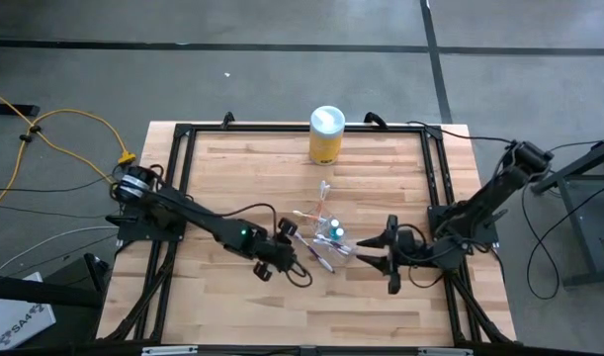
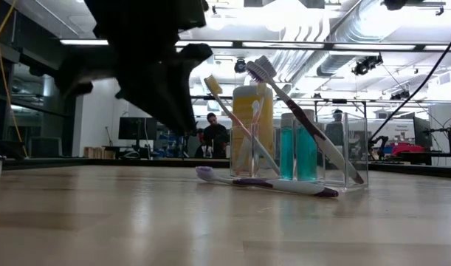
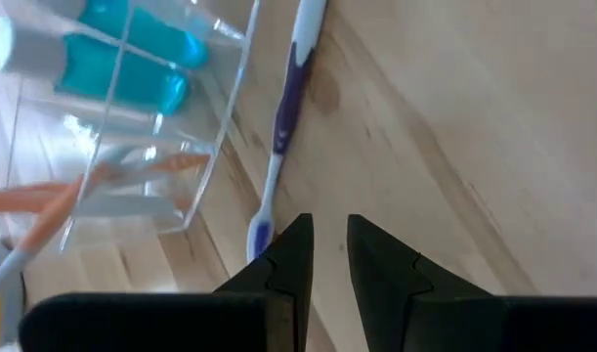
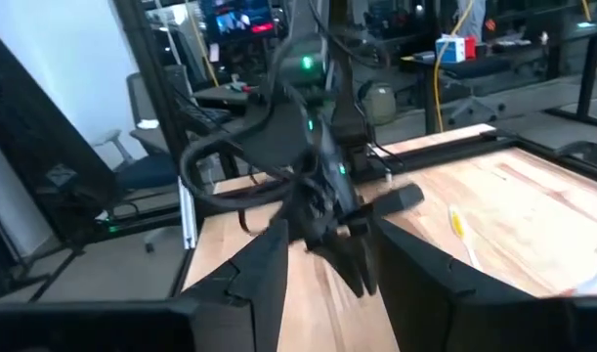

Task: Pick & Place toothbrushing station
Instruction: Put the purple toothbrush into the bottom compartment of the transparent organizer

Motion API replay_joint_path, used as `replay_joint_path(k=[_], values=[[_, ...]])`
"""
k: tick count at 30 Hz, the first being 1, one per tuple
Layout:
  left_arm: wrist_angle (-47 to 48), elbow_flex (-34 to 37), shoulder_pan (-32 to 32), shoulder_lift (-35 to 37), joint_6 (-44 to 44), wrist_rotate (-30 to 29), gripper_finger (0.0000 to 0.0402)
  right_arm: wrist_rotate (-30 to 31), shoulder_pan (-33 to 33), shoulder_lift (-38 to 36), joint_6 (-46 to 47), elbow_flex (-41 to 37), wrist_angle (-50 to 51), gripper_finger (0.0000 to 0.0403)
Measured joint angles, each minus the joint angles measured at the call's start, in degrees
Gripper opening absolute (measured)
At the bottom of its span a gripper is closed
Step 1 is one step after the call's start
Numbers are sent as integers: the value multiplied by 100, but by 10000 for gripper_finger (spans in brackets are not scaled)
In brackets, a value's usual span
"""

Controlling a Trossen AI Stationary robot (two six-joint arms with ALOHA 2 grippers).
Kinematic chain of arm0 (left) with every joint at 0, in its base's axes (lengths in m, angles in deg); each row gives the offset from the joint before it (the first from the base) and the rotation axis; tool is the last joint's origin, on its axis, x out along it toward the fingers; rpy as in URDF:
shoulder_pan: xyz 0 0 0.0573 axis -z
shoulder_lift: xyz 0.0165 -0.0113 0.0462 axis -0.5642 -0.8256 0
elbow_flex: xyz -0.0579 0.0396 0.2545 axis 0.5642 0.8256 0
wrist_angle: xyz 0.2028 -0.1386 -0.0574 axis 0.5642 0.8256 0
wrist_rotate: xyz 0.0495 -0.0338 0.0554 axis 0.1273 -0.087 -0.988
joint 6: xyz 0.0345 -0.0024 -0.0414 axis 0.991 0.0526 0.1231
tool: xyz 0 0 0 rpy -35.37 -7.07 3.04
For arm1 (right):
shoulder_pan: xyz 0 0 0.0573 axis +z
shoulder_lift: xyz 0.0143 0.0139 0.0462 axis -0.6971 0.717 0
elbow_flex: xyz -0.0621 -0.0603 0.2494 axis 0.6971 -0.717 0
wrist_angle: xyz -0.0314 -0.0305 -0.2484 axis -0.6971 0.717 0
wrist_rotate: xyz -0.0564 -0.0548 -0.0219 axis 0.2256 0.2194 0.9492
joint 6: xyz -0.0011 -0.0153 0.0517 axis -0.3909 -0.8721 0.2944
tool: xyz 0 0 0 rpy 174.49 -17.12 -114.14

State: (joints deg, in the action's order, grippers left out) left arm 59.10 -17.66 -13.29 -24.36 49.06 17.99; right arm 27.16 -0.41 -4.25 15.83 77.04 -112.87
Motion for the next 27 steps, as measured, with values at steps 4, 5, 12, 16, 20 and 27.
replay_joint_path(k=[4,5,12,16,20,27], values=[[-272,-4,26,-199,236,-190,59,38,87,-75,-77,0,-6,139],[-250,-4,26,-234,303,-190,59,40,94,-75,-80,0,-1,139],[-320,-7,-5,-420,512,-228,69,47,96,-75,-50,0,83,138],[-297,-4,-27,-441,536,-252,86,43,96,-75,-37,0,53,138],[-238,-4,-109,-441,550,-399,107,37,96,-75,-35,0,40,138],[-289,-4,-307,-479,687,-581,128,19,96,-75,-33,0,27,138]])
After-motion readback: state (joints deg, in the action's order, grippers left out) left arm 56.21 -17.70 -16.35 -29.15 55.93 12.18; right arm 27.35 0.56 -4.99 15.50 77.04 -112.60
